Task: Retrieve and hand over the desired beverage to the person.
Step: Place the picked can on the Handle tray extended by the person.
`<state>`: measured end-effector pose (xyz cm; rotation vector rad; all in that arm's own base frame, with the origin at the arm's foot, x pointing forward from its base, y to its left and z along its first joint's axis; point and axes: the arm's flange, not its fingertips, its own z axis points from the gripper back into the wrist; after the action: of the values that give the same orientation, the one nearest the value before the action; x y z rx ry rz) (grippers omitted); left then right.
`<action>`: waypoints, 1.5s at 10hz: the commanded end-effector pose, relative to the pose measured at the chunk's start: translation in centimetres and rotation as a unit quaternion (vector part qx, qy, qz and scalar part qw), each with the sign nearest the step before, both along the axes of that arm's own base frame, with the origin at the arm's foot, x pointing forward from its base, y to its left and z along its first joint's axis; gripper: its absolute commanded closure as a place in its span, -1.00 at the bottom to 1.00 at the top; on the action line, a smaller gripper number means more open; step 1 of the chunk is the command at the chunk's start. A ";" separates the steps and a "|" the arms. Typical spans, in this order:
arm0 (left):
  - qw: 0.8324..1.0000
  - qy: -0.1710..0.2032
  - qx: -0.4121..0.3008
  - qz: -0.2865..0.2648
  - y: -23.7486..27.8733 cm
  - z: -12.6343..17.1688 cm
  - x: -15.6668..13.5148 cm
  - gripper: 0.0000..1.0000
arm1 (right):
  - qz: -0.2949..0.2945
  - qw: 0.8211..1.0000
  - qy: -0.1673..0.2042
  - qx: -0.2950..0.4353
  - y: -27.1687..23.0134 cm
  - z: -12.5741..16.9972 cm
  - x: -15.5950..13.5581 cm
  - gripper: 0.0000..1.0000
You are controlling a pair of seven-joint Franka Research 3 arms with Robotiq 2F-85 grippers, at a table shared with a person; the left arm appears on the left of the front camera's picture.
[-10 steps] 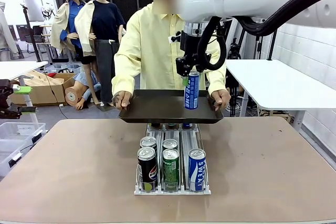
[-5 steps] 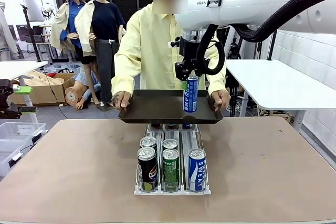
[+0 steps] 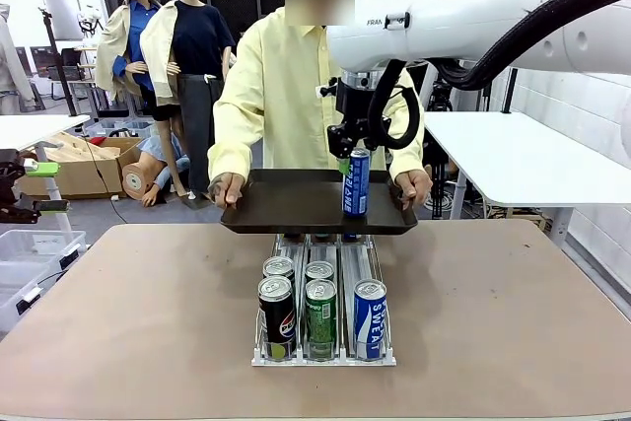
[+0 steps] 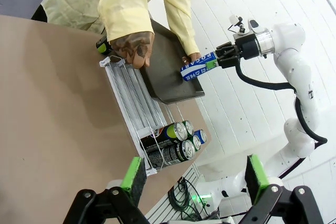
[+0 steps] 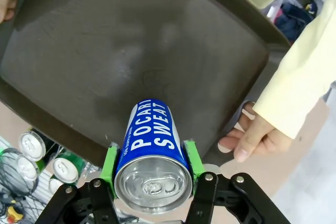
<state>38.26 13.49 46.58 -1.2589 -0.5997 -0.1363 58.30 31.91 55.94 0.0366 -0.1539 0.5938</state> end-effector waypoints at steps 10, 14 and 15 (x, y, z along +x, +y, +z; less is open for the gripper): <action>1.000 -0.002 -0.009 0.002 0.0 0.1 -0.1 -1.00 | -0.018 1.000 -0.007 -0.011 0.2 -0.3 1.7 0.67; 1.000 -0.002 -0.009 0.002 0.0 0.1 -0.1 -1.00 | -0.010 1.000 -0.003 -0.010 0.1 0.4 1.6 -0.88; 1.000 -0.002 -0.009 0.002 0.0 0.1 -0.1 -1.00 | -0.008 1.000 -0.001 -0.012 0.0 0.6 1.6 -1.00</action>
<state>38.26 13.49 46.58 -1.2590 -0.5997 -0.1363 59.31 31.69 55.61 0.0410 -0.1590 0.5804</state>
